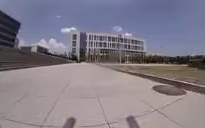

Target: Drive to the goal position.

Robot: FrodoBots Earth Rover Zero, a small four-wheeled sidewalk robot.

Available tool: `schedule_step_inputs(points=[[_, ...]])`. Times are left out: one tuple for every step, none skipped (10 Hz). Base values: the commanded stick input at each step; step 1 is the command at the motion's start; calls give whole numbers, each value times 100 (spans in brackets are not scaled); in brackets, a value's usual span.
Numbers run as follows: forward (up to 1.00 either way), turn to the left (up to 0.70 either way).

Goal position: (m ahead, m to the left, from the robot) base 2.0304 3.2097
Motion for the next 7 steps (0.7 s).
schedule_step_inputs(points=[[70,27],[70,6],[70,0],[70,0],[70,0],[70,0],[70,0]])
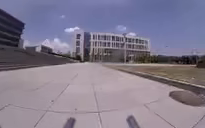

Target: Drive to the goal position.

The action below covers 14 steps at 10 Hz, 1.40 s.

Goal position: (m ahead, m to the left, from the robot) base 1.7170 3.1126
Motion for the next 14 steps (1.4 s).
schedule_step_inputs(points=[[70,0],[70,0],[70,0],[70,0],[70,0],[70,0],[70,0],[70,0],[70,27],[70,27],[70,27],[70,3],[70,17],[70,27]])
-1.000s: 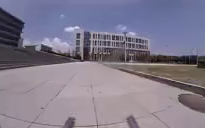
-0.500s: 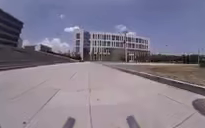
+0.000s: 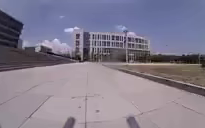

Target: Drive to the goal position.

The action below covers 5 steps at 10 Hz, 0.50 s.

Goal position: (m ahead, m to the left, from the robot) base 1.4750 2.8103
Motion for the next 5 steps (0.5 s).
schedule_step_inputs(points=[[70,6],[70,0],[70,0],[70,0],[70,0]])
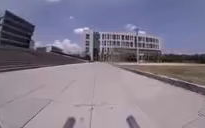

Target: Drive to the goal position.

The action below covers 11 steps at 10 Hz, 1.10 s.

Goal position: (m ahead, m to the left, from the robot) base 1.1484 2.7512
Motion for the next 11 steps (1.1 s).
schedule_step_inputs(points=[[70,0],[70,0],[80,0],[85,0],[85,0],[85,0],[85,0],[85,0],[85,0],[85,0],[85,0]])
